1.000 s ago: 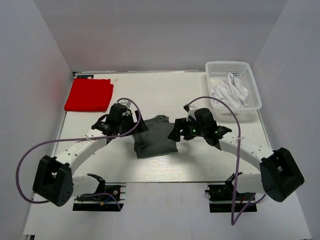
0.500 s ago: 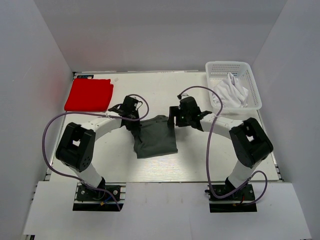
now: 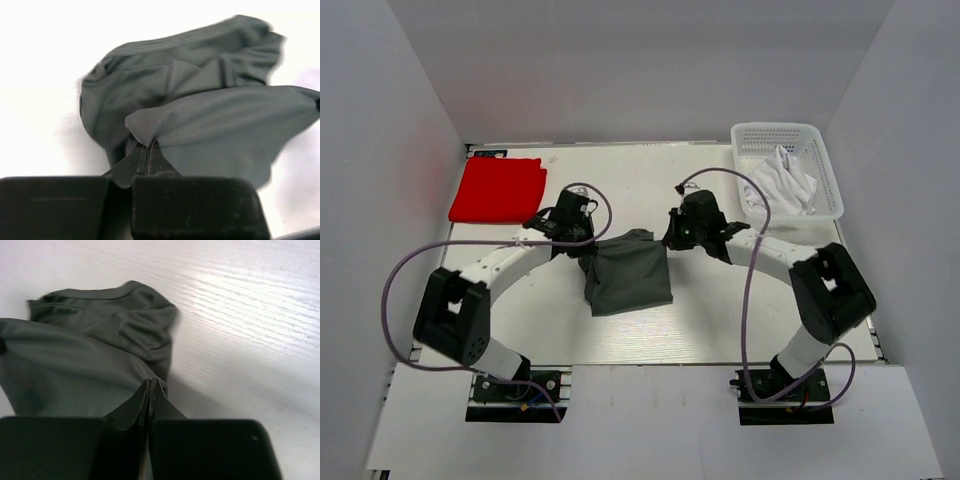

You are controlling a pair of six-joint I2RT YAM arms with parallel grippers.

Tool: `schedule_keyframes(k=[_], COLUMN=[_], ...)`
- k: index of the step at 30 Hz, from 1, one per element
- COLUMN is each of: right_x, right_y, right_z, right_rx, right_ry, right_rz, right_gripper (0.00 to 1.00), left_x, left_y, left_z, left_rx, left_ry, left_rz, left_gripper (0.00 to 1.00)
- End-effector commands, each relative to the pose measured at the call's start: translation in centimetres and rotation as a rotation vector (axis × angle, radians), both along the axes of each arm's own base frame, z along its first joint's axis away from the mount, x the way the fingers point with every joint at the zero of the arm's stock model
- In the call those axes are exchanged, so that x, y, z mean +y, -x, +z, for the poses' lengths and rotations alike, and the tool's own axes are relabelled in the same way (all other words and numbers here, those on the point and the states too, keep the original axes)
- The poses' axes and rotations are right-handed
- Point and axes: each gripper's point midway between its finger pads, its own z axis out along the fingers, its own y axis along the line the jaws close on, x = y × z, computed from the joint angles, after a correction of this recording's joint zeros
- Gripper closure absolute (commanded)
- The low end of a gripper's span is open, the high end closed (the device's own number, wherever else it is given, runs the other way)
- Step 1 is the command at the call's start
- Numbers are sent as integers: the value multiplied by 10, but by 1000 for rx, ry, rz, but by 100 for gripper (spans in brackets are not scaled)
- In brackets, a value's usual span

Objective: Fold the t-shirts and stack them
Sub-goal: Fold the long partially folded tshirt into a neat square

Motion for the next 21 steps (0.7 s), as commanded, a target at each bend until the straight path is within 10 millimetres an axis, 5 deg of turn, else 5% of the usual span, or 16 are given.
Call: schedule_keyframes(k=[1,6,12,15,16,17,21], right_x=[6,6,16,28,35,36,65], right_y=[2,11,-16,-36,-43,-47,-77], right_z=[48,65,79,51,58,51,27], right_rx=[-121,-159,-225,-180,-193,-181,-238], right_ry=[-110,-152,-178,-124,-130,-119,-138], right_rz=[29,54,32,45,48,47,118], right_gripper=[100,100,100,100,100,100,100], left_x=[-1,6,31,34,42,46,68], left_y=[11,25,10,-6,-15,-13,-26], left_z=[45,59,53,35,36,16,-12], left_rx=[-119,-183,-229,-185,-183,-120,-62], left_ry=[63,118,45,-20,-54,-85,-137], left_rz=[-44,1,122,161,209,252,379], left_gripper=[100,100,100,100,100,100,94])
